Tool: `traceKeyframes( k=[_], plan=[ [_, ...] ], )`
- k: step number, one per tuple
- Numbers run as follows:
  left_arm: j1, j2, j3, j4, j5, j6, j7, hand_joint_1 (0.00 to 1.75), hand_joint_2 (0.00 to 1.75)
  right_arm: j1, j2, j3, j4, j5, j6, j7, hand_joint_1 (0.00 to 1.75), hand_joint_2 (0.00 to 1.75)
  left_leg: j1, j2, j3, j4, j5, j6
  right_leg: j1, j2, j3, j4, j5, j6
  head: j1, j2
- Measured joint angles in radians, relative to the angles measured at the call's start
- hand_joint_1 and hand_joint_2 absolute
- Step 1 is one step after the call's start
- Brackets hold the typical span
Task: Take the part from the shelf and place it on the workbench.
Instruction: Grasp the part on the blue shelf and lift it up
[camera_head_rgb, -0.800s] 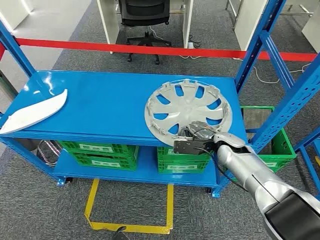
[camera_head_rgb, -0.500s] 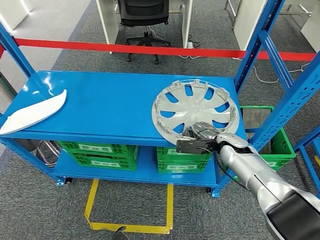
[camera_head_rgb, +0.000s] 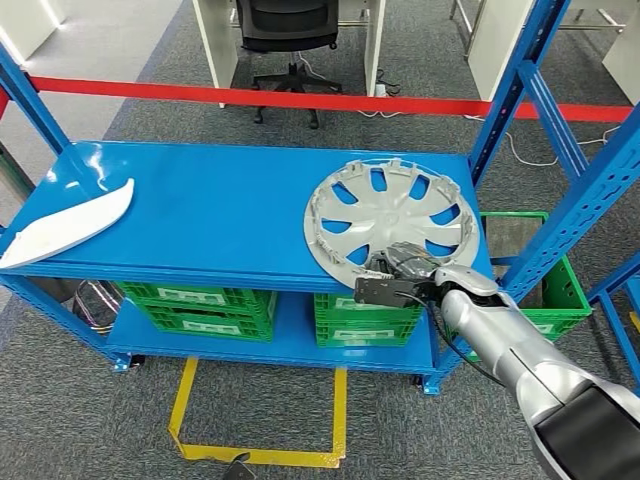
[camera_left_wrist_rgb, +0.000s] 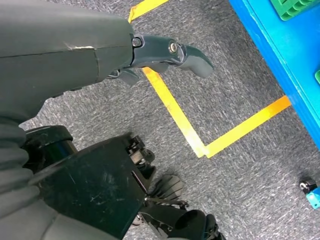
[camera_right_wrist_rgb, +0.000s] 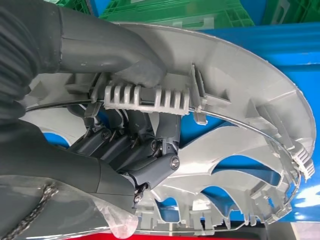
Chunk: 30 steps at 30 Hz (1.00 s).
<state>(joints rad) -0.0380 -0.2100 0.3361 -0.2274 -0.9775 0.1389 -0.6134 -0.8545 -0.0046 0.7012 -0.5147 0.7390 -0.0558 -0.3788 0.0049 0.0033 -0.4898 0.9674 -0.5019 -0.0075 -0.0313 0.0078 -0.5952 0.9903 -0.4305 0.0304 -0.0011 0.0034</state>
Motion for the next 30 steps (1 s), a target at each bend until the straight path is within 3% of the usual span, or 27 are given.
traceKeyframes(
  k=[6,10,22,30],
  plan=[
    [0.000,0.000,0.000,0.000,0.000,0.000,0.000,0.00,1.75,0.000,-0.003,-0.002,-0.004,-0.002,0.000,0.002,1.75,1.75,0.000,0.000,0.000,0.000,0.000,0.000,0.000,0.000,0.000,0.000,0.000,0.000,0.000,0.000],
    [0.000,0.000,0.000,0.000,0.000,0.002,0.000,0.00,0.00,0.000,-0.004,-0.002,-0.006,-0.002,0.001,0.002,1.75,1.75,0.000,0.000,0.000,0.000,0.000,0.000,0.000,0.000,0.000,0.000,0.000,0.000,0.000,0.000],
    [0.001,0.000,0.000,0.000,0.014,0.013,-0.001,0.00,0.00,0.013,-0.052,-0.023,-0.086,-0.083,0.024,-0.049,1.75,1.75,0.000,0.000,0.000,0.000,0.000,0.000,0.000,0.000,0.000,0.000,0.000,0.000,0.000,0.000],
    [0.005,0.004,0.000,0.001,0.025,0.024,-0.003,0.00,0.00,0.059,-0.119,-0.080,-0.283,-0.186,0.116,-0.056,1.75,1.75,0.000,0.000,-0.003,0.000,0.000,0.000,0.000,0.000,-0.003,0.000,0.000,0.000,0.000,0.000]
  ],
)
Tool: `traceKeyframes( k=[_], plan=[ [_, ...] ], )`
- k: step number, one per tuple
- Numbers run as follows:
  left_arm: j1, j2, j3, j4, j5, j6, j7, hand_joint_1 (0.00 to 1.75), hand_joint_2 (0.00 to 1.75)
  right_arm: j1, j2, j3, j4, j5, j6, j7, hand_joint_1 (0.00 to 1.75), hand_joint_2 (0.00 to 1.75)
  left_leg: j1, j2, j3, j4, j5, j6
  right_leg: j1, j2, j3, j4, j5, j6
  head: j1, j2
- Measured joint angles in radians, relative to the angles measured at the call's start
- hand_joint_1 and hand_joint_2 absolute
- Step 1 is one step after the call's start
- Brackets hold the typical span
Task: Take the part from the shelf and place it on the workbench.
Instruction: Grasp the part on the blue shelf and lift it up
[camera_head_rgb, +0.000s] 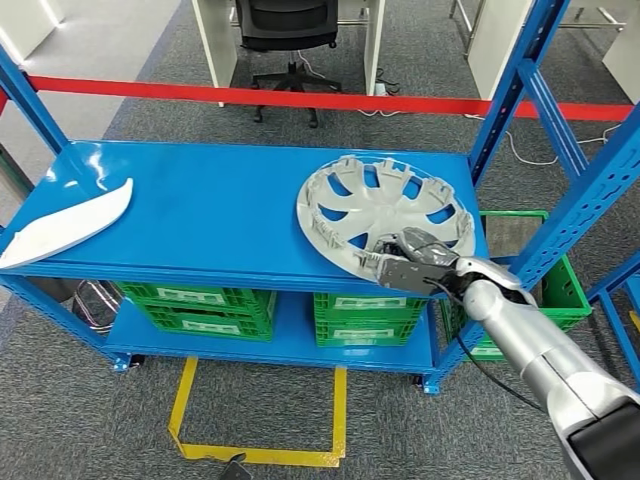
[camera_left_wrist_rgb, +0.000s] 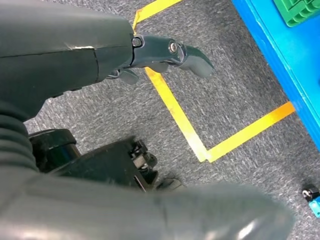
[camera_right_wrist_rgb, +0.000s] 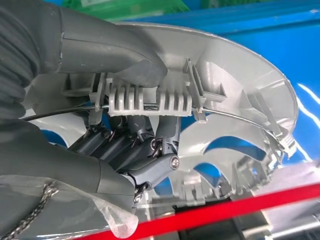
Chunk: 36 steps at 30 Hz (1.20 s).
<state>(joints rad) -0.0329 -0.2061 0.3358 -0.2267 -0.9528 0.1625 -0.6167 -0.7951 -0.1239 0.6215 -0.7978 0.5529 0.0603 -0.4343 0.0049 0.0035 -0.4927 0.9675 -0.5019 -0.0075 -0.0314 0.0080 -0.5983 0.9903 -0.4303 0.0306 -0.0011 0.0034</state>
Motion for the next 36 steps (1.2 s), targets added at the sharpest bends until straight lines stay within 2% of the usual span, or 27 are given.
traceKeyframes(
  k=[4,6,8,10,13,17,18,22,28,36],
  plan=[
    [0.000,0.001,0.000,0.000,0.001,-0.001,-0.002,0.00,0.00,0.001,-0.017,-0.007,-0.049,-0.003,0.013,0.008,1.75,1.75,0.000,0.000,0.000,0.000,0.000,0.000,0.000,0.000,0.000,0.000,0.000,0.000,0.000,0.000],
    [0.000,0.001,0.000,0.000,0.002,-0.003,-0.004,0.00,0.87,0.004,-0.022,-0.007,-0.061,-0.004,0.013,0.009,1.75,1.75,0.000,0.000,0.000,0.000,0.000,0.000,0.000,0.000,0.000,0.000,0.000,0.000,0.000,0.000],
    [0.000,0.001,0.000,0.000,0.004,-0.008,-0.006,0.00,0.87,0.008,-0.025,-0.009,-0.070,-0.004,0.013,0.009,1.75,1.75,0.000,0.000,0.000,0.000,0.000,0.000,0.000,0.000,0.000,0.000,0.000,0.000,0.000,0.000],
    [0.000,0.001,0.000,0.000,0.012,-0.021,-0.006,0.00,0.00,0.010,-0.026,-0.011,-0.073,-0.001,0.010,0.010,1.75,1.75,0.000,0.000,0.000,0.000,0.000,0.000,0.000,0.000,0.000,0.000,0.000,0.000,0.000,0.000],
    [0.000,0.001,0.002,0.000,0.036,-0.048,-0.004,0.00,0.00,0.012,-0.027,-0.012,-0.072,0.010,0.001,0.012,1.75,1.75,0.000,0.000,0.000,0.000,0.000,0.000,0.000,0.000,0.000,0.000,0.000,0.000,0.000,0.000],
    [0.000,0.001,0.016,0.001,0.070,-0.085,0.014,0.00,1.75,0.018,-0.027,-0.012,-0.068,0.017,-0.009,0.011,1.75,1.75,0.000,0.000,-0.001,0.000,0.000,0.000,0.000,0.000,0.000,0.000,0.000,0.000,0.000,0.000],
    [0.000,0.001,0.021,0.001,0.076,-0.087,0.015,0.00,1.75,0.020,-0.027,-0.012,-0.067,0.017,-0.010,0.011,1.75,1.75,0.000,0.000,-0.001,0.000,0.000,0.000,0.000,0.000,0.000,0.000,0.000,0.000,0.000,0.000],
    [0.001,-0.001,0.031,0.001,0.084,-0.085,0.020,0.00,0.00,0.023,-0.027,-0.011,-0.065,0.022,-0.010,0.011,1.75,1.75,0.000,0.000,-0.001,0.000,0.000,0.000,0.000,0.000,0.000,0.000,0.000,0.000,0.000,0.000],
    [0.002,-0.001,0.031,0.001,0.060,-0.077,-0.016,0.00,0.00,0.023,-0.027,-0.010,-0.058,0.029,-0.011,0.011,1.75,1.75,0.000,0.000,-0.001,0.000,0.000,0.000,0.000,0.000,0.000,0.000,0.000,0.000,0.000,0.000],
    [0.004,-0.001,0.015,0.001,0.031,-0.004,-0.016,0.00,0.00,0.023,-0.031,-0.005,-0.062,-0.007,-0.001,-0.014,1.75,1.75,0.000,0.000,-0.001,0.000,0.000,0.000,0.000,0.000,-0.001,0.000,0.000,0.000,0.000,0.000]
  ],
)
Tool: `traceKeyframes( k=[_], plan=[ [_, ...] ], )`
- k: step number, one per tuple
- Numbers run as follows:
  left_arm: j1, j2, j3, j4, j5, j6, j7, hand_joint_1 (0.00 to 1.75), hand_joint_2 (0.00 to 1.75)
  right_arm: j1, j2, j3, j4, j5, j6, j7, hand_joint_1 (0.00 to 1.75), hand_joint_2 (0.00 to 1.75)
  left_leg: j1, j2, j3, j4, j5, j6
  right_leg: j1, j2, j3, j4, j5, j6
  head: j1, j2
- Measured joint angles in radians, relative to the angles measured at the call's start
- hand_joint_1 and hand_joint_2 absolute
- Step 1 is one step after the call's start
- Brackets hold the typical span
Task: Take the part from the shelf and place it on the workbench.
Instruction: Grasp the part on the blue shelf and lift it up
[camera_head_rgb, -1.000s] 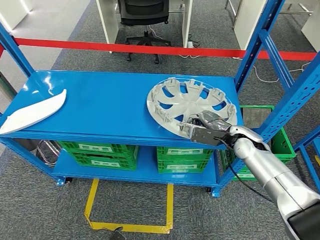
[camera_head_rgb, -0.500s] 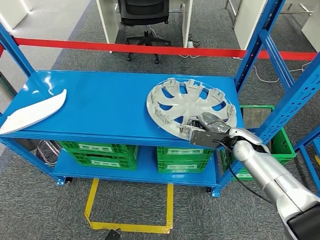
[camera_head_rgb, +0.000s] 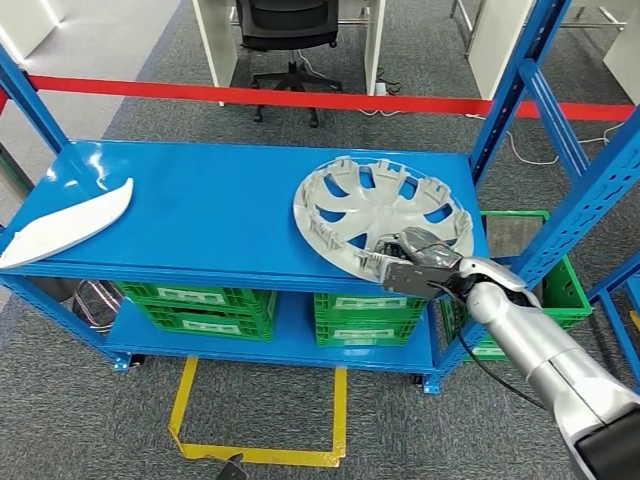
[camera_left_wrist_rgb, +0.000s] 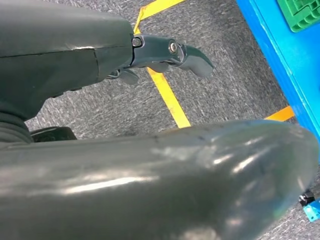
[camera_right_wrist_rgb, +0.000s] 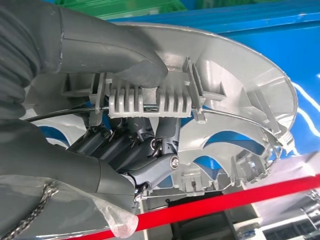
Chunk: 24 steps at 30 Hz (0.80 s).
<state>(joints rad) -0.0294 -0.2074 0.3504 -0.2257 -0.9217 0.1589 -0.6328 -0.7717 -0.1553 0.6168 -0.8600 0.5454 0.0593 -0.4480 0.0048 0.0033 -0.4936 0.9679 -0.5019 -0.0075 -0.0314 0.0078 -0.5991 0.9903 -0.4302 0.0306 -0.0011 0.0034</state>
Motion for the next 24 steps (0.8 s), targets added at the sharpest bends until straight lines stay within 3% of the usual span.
traceKeyframes(
  k=[17,24],
  plan=[
    [0.002,0.002,-0.008,0.000,0.009,0.004,0.001,0.00,0.00,0.059,-0.082,-0.028,-0.189,-0.101,0.084,-0.024,1.75,1.75,0.000,0.000,0.000,0.000,0.000,0.000,0.000,0.000,0.000,0.000,0.000,0.000,0.000,0.000],
    [0.004,0.002,-0.008,0.001,0.018,0.008,0.001,0.00,0.00,0.193,-0.125,-0.050,-0.355,-0.165,0.110,-0.052,1.75,1.75,0.000,0.000,-0.001,0.000,0.000,0.000,0.000,-0.001,-0.001,0.000,0.000,0.000,0.000,0.000]
  ],
)
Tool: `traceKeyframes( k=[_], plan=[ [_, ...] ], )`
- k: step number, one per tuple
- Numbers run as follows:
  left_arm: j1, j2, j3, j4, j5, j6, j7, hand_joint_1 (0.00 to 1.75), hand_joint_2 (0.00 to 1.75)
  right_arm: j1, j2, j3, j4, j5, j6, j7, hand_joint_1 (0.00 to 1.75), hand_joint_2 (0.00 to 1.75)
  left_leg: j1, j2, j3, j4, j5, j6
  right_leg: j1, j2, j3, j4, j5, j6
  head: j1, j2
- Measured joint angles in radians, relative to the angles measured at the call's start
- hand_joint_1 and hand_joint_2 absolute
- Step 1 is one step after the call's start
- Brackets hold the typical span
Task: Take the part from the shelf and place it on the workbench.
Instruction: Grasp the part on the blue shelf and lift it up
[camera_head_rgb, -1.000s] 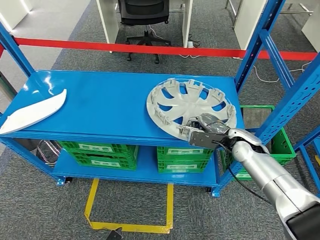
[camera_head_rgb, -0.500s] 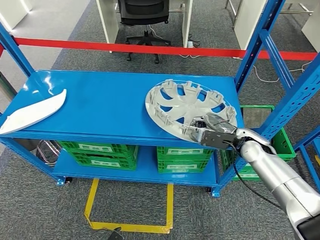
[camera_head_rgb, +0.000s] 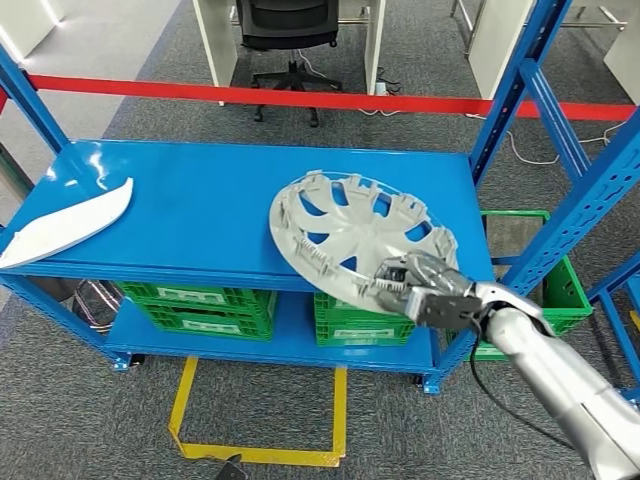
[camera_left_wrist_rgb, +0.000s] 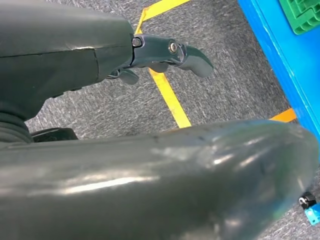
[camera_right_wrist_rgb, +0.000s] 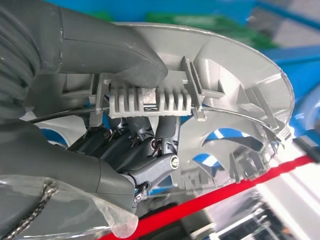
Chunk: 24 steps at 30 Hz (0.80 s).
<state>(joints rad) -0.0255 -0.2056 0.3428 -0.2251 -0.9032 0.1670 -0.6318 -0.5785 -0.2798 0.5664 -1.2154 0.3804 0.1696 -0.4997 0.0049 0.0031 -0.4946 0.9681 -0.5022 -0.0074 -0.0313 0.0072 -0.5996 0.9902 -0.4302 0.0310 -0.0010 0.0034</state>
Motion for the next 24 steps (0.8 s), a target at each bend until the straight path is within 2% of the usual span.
traceKeyframes(
  k=[6,10,16,24],
  plan=[
    [0.004,0.001,0.002,0.000,0.013,0.007,0.006,0.00,0.00,0.125,-0.044,-0.054,-0.205,-0.096,0.038,-0.015,1.75,1.75,0.000,0.000,-0.003,0.000,-0.001,0.001,0.000,0.000,-0.001,0.000,0.000,0.000,0.000,0.000],
    [0.005,0.002,0.003,0.000,0.013,0.007,0.007,0.00,0.00,0.171,-0.076,-0.099,-0.311,-0.103,0.054,-0.014,1.75,1.75,0.000,0.000,-0.003,0.000,0.000,0.001,0.000,-0.001,-0.001,0.000,0.000,0.000,0.000,0.000],
    [0.006,0.002,0.004,0.000,0.012,0.008,0.007,0.00,0.00,0.207,-0.105,-0.122,-0.378,-0.096,0.071,-0.014,1.75,1.75,0.000,0.000,-0.003,0.001,0.000,0.001,0.000,-0.001,-0.001,0.000,0.000,0.000,0.000,0.000],
    [0.006,0.002,0.005,0.000,0.013,0.012,0.007,0.00,0.00,0.266,-0.117,-0.137,-0.443,-0.086,0.065,-0.039,1.75,1.75,0.000,0.000,-0.003,0.001,0.000,0.001,0.000,-0.001,-0.001,0.000,0.000,0.000,0.000,0.000]
  ],
)
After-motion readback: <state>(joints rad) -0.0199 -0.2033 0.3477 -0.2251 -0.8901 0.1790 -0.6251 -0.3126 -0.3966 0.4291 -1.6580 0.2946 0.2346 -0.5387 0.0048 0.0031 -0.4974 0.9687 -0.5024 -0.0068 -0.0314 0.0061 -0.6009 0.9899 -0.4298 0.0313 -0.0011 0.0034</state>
